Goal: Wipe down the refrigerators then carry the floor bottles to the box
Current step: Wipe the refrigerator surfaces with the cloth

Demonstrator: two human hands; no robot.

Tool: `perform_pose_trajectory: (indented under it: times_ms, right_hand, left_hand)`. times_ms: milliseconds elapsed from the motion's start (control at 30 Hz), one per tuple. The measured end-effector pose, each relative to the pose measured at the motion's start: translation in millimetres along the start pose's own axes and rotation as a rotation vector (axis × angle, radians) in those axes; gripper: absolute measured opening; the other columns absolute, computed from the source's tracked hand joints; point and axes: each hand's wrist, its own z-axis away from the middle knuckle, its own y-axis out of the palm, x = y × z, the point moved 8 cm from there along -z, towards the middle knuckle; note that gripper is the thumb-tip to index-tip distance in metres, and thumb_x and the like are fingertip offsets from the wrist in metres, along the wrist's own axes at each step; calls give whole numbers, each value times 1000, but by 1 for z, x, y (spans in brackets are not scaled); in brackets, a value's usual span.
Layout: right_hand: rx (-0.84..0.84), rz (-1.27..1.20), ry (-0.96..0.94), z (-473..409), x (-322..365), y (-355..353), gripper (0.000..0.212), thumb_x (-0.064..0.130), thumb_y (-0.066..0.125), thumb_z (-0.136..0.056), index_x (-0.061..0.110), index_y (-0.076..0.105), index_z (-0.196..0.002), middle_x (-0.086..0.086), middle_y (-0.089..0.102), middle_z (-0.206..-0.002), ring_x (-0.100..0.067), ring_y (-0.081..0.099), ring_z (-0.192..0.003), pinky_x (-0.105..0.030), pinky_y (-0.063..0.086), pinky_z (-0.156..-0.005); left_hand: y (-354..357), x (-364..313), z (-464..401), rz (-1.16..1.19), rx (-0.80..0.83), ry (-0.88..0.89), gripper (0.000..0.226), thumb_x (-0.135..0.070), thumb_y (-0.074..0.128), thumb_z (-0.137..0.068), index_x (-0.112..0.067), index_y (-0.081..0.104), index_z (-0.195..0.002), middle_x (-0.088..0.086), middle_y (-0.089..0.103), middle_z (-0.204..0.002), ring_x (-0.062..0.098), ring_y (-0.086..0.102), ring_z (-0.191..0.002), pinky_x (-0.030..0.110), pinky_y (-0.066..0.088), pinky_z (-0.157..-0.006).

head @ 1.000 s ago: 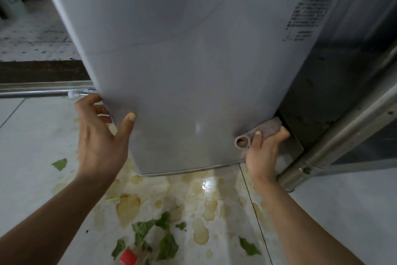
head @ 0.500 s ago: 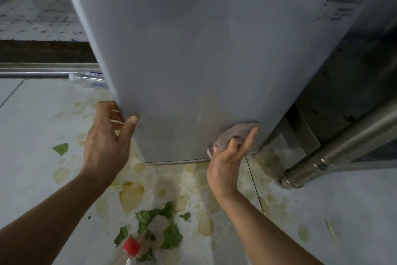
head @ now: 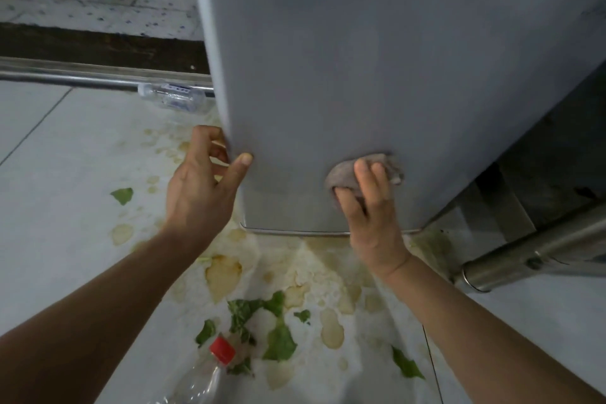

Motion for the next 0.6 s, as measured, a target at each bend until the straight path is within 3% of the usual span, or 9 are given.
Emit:
perform_pose_trajectory:
  times_ms: [133,200,267,333,400,500,600]
  right_hand:
    - [434,68,-508,29,32,27,63,-1,66,-79,11,48,-138,-1,36,-151,-19,35,-139,-35,34,-112]
    - [387,28,-508,12,32,14,55,-2,67,-82,9,52,-134,-4,39,-149,-22,37,-137,-36,39,-108]
    - [177,28,-412,-25,24,-11,42,-2,59,-89,9,52,-130,-9,38,-148,-25,34,-139,-39,32,-111]
    - [-17,84,-297,-58,16,-31,34,2,59,-92,14,56,-124,-8,37,-147,-24,31,-141,-42,26,-114]
    - [-90,46,-213,-68,18,-33,33,2,56,-94,16,56,-123,-6,35,-147,-23,25,-143,-46,25,-114]
    - [36,10,-281,-49,42,0,40,-2,45,-96,14,52,-132,-4,40,-148,-25,25,-142,-45,26,-114]
    - [364,75,-537,-11,82,42,55,1,65,-80,14,55,-132,3,45,-144,-18,37,-137,-36,35,-109]
  left_hand:
    - [0,0,-1,5,36,-22,23,-44,53,-89,-32,37,-100,-20,53,-84,-6,53,-74,22,39,-57]
    - [-1,8,-4,68,85,-60,18,-38,54,-90,-30,41,-101,-18,56,-90,-2,57,-79,24,43,-60]
    - [-5,18,-5,128,135,-87,11,-26,54,-92,-29,47,-99,-17,59,-96,5,61,-85,26,45,-66]
    - [-7,26,-5,135,196,-91,18,-13,53,-92,-30,51,-98,-14,60,-102,9,62,-93,26,46,-73]
    - [-5,30,-3,195,265,-94,28,-1,52,-89,-28,54,-99,-7,61,-108,10,62,-99,27,50,-80]
    - [-3,29,0,321,310,-112,41,14,47,-83,-22,54,-101,2,62,-107,14,63,-100,25,52,-83]
    - [-2,27,1,353,346,-94,49,21,43,-80,-19,53,-106,5,60,-112,15,60,-105,24,51,-87]
